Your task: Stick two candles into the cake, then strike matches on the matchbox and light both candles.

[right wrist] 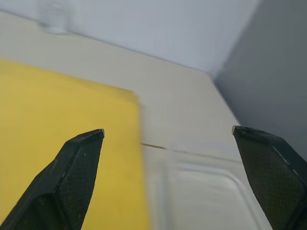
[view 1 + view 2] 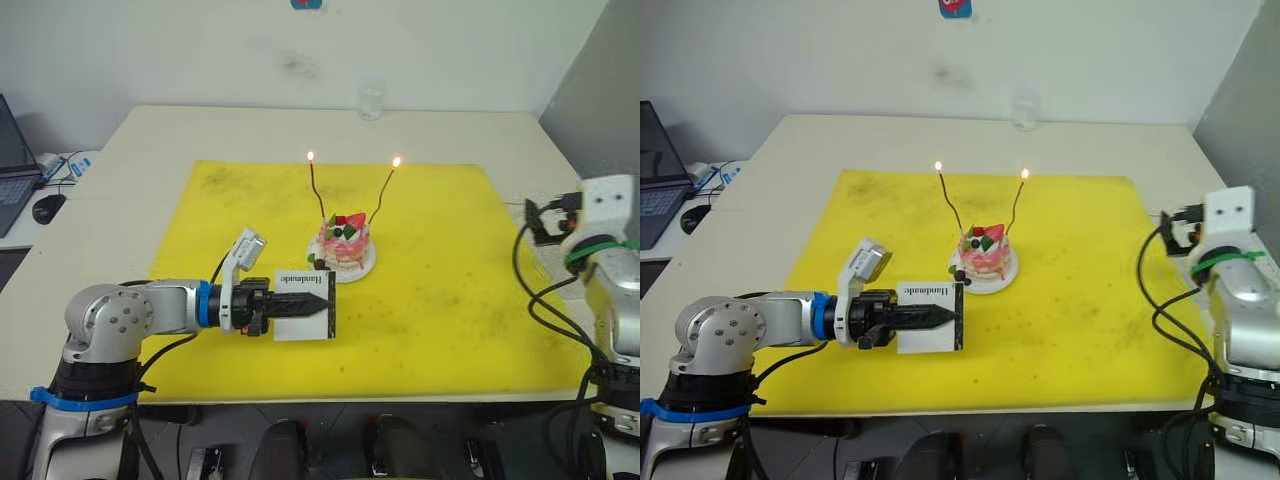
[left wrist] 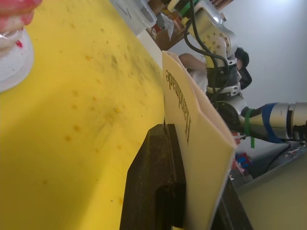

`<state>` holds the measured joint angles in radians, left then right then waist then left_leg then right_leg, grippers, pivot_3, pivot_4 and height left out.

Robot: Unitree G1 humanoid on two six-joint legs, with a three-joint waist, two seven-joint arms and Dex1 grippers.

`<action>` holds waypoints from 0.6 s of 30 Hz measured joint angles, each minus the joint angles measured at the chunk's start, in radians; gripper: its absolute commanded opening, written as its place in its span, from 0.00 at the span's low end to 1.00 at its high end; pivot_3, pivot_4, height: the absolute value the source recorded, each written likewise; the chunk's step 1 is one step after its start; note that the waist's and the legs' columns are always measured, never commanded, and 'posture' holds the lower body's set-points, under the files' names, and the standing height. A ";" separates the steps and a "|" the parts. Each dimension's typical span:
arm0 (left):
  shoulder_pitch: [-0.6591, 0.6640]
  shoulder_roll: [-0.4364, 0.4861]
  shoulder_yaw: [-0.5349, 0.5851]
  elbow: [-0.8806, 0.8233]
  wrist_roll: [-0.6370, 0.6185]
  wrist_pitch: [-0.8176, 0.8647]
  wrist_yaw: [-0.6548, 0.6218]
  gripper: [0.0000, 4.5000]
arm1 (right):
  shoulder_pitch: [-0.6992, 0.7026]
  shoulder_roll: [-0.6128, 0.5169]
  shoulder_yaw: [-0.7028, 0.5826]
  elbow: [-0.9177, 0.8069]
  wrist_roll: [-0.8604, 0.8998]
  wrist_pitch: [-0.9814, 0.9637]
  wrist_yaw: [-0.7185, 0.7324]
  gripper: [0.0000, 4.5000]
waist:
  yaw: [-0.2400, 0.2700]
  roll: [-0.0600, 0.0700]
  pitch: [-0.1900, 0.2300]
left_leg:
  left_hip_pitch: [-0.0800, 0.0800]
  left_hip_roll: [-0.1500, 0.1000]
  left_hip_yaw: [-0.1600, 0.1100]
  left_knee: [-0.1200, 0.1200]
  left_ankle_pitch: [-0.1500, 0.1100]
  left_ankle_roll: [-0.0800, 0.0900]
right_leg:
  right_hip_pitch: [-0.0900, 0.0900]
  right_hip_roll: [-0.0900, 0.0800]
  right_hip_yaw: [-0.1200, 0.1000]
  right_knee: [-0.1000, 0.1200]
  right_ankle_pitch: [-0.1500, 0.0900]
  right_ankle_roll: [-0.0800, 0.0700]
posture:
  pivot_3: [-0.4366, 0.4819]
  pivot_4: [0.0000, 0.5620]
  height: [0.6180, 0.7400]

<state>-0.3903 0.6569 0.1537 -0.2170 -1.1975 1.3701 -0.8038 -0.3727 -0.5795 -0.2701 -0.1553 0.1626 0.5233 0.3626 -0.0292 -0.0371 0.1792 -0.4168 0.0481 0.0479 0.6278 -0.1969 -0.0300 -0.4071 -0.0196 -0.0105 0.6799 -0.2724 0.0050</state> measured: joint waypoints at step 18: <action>-0.009 -0.146 -0.071 0.120 -0.109 0.131 0.327 0.00 | 0.167 -0.271 0.292 -0.309 0.317 -0.095 0.787 1.00 | 0.026 -0.001 0.000 | 0.000 -0.002 -0.006 0.002 0.000 0.000 | 0.002 0.000 -0.003 -0.001 0.000 0.001 | 0.48 0.27 1.00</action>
<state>-0.3996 0.5113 0.0829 -0.0967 -1.3070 1.5010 -0.4767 -0.2059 -0.8510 0.0224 -0.4641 0.4798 0.4286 1.1498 -0.0029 -0.0377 0.1793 -0.4169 0.0462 0.0415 0.6293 -0.1970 -0.0297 -0.4051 -0.0196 -0.0138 0.6794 -0.2720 0.0060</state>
